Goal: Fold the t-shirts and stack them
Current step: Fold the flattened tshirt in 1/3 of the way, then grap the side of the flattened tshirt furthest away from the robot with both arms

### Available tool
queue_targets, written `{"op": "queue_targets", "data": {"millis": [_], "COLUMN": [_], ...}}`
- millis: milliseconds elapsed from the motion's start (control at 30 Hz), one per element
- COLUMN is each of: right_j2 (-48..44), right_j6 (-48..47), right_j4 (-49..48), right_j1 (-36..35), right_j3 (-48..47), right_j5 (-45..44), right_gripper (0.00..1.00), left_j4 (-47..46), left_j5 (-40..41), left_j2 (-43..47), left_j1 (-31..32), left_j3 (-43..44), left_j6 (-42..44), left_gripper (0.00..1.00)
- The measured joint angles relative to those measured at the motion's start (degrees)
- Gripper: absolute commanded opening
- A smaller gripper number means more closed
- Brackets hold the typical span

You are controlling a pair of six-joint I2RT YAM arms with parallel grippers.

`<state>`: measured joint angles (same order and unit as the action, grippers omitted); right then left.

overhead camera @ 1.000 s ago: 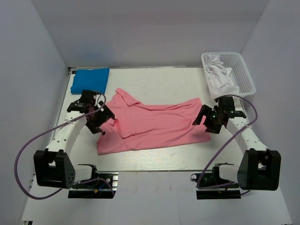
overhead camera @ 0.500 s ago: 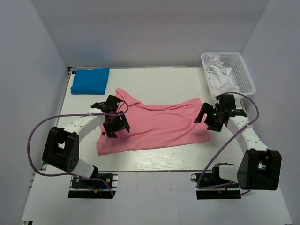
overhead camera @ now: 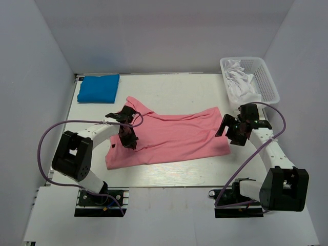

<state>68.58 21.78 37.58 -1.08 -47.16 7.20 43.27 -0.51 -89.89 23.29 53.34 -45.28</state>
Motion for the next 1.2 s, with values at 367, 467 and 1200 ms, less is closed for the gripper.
{"op": "queue_targets", "data": {"millis": [367,467,1200], "right_j2": [-0.6,-0.8,-0.7], "right_j6": [-0.5,-0.7,-1.2], "right_j4": [0.6,0.7,3.0], "right_j1": [0.0,0.0,0.2], "right_j3": [-0.6,-0.9,-4.2], "right_j5": [-0.6,-0.6,-2.1], "right_gripper": [0.90,0.90,0.90], "left_j4": [-0.9,-1.7,2.9], "left_j5": [0.5,-0.1,1.9], "left_j2": [-1.6,-1.6,-21.3], "left_j1": [0.2,0.2,0.2], "left_j3": [0.2,2.3,29.2], "left_j6": [0.6,1.6,11.6], "left_gripper": [0.00,0.00,0.72]}}
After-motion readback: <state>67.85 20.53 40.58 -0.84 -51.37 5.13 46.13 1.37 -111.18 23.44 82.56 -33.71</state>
